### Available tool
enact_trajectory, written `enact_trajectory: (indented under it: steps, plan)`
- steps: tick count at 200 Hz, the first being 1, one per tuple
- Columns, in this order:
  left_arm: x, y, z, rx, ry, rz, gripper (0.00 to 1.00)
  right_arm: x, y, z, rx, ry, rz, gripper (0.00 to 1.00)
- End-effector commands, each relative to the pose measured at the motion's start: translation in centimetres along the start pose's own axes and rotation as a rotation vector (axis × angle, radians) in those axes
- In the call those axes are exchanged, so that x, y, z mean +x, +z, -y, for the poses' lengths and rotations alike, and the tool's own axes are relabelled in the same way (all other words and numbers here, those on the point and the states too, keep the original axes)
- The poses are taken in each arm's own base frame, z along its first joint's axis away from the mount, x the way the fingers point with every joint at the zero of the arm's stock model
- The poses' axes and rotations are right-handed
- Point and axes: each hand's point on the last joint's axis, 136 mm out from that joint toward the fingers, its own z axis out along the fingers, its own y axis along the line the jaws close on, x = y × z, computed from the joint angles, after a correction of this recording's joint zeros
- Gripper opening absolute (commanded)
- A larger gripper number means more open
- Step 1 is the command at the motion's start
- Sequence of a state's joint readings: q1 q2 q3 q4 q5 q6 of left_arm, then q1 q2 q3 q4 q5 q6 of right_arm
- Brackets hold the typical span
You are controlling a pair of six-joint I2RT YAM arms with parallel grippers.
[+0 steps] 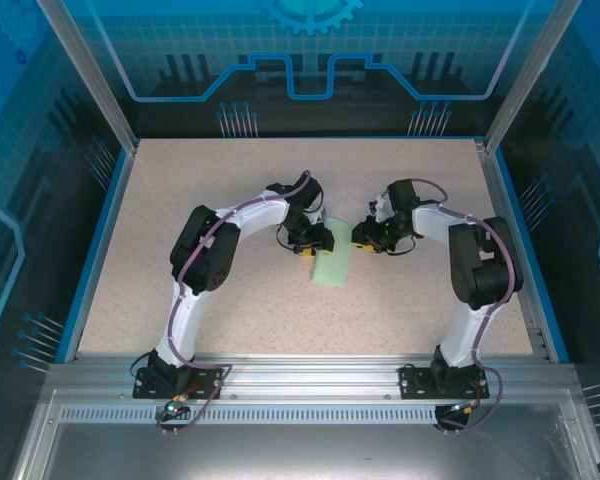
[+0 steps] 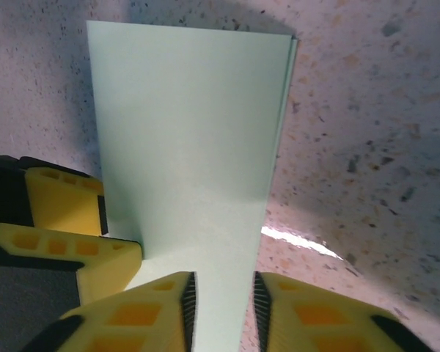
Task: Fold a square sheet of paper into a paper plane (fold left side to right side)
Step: Hold the paper at the center of the table, then first fold the square sheet of paper in half at the center of the table.
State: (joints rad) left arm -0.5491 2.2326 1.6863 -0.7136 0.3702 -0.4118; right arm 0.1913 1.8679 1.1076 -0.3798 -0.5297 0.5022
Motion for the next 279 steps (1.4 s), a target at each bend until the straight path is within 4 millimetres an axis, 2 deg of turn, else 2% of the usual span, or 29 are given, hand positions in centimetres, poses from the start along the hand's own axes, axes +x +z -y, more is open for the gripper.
enact_trajectory:
  steps: [1,53,103,131,179,215,233,254,279]
  plan:
    - [1.7,3.1,-0.2,-0.016,0.020,-0.076,0.52,0.2,1.4,-1.5,-0.047,0.002,-0.038,0.22]
    - [1.7,3.1,-0.3,-0.019,0.019,-0.078,0.52,0.7,3.4,-1.4,-0.020,0.004,-0.075,0.15]
    - [1.5,2.3,-0.1,-0.031,0.034,-0.058,0.52,1.8,4.2,1.0,0.081,0.026,-0.120,0.14]
    - [1.0,0.3,0.3,-0.040,0.049,-0.017,0.52,2.5,4.5,1.9,0.111,0.039,-0.146,0.14]
    - [0.7,-4.7,1.9,0.002,0.078,0.096,0.59,2.6,4.9,2.3,0.117,0.047,-0.153,0.14]
    - [1.5,-6.1,2.9,0.065,0.070,0.132,0.58,2.6,5.0,2.3,0.114,0.047,-0.154,0.14]
    - [1.9,-6.0,4.8,0.180,0.081,0.115,0.53,2.6,5.0,2.3,0.112,0.049,-0.156,0.14]
    - [2.4,-4.9,6.6,0.280,0.093,0.071,0.47,2.6,5.0,2.3,0.111,0.049,-0.156,0.14]
    - [2.1,-3.5,6.5,0.282,0.084,0.049,0.47,2.5,5.0,2.1,0.110,0.045,-0.154,0.14]
